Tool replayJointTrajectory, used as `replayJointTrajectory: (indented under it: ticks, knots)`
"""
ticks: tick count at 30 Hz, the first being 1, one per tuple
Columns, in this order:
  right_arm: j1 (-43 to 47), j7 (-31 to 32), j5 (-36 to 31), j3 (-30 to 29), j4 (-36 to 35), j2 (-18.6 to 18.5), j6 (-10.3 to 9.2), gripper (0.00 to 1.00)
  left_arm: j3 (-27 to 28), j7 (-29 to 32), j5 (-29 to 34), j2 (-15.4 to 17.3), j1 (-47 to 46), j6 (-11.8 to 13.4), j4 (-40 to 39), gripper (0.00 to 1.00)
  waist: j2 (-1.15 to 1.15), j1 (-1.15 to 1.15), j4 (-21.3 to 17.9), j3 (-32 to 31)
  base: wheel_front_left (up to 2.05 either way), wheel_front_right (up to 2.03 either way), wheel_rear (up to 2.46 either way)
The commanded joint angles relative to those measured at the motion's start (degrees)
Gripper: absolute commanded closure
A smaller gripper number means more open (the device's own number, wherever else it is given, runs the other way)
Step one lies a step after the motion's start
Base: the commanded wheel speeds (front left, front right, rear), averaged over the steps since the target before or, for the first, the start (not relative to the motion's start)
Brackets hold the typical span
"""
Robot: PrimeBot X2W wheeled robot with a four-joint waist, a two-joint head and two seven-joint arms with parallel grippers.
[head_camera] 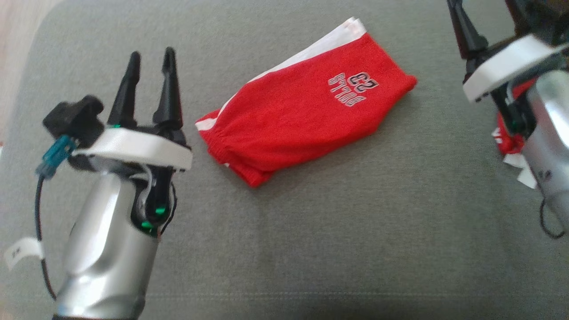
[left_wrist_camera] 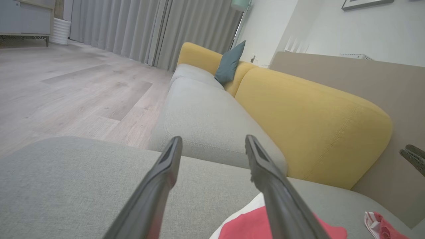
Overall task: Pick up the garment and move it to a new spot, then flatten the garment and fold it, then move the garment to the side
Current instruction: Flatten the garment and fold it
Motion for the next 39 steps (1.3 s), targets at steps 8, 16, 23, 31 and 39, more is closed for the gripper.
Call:
replayJointTrajectory:
  ticks: [8, 16, 23, 31, 39]
  knots:
    - [14.56, -1.12, -8.43, -14.8, -10.58, 4.93, 0.2, 0.0, 6.24, -0.69, 4.99, 0.0, 6.47, -0.03, -6.65, 0.0, 0.0, 0.01, -4.73, -5.36, 0.0, 0.0, 0.0]
    - [32.38, 0.0, -19.95, -28.8, -22.56, 14.66, 0.2, 0.0, 6.01, -0.7, 10.78, -2.21, 14.62, -1.12, -7.21, 0.0, 0.0, 0.01, -5.82, -7.57, 0.0, 0.0, 0.0]
    - [38.96, 1.84, -23.19, -32.25, -27.84, 18.25, 0.2, 0.0, 7.29, -0.7, 11.9, -3.48, 17.46, -1.14, -7.96, 0.0, 0.0, 0.01, -5.88, -7.88, 0.0, 0.0, 0.0]
    - [40.68, 5.87, -22.04, -32.33, -30.65, 20.05, 0.2, 0.0, 7.13, -0.7, 13.14, -4.03, 17.19, -1.94, -8.53, 0.0, 0.0, 0.01, -3.92, -5.97, 0.0, 0.0, 0.0]
    - [36.26, 17.62, 1.99, -35.11, -27.32, 21.33, 0.2, 0.0, 5.37, -0.7, 11.78, -4.14, 14.25, -2.15, -8.34, 0.0, 0.0, 0.01, 1.69, 0.65, 0.0, 0.0, 0.0]
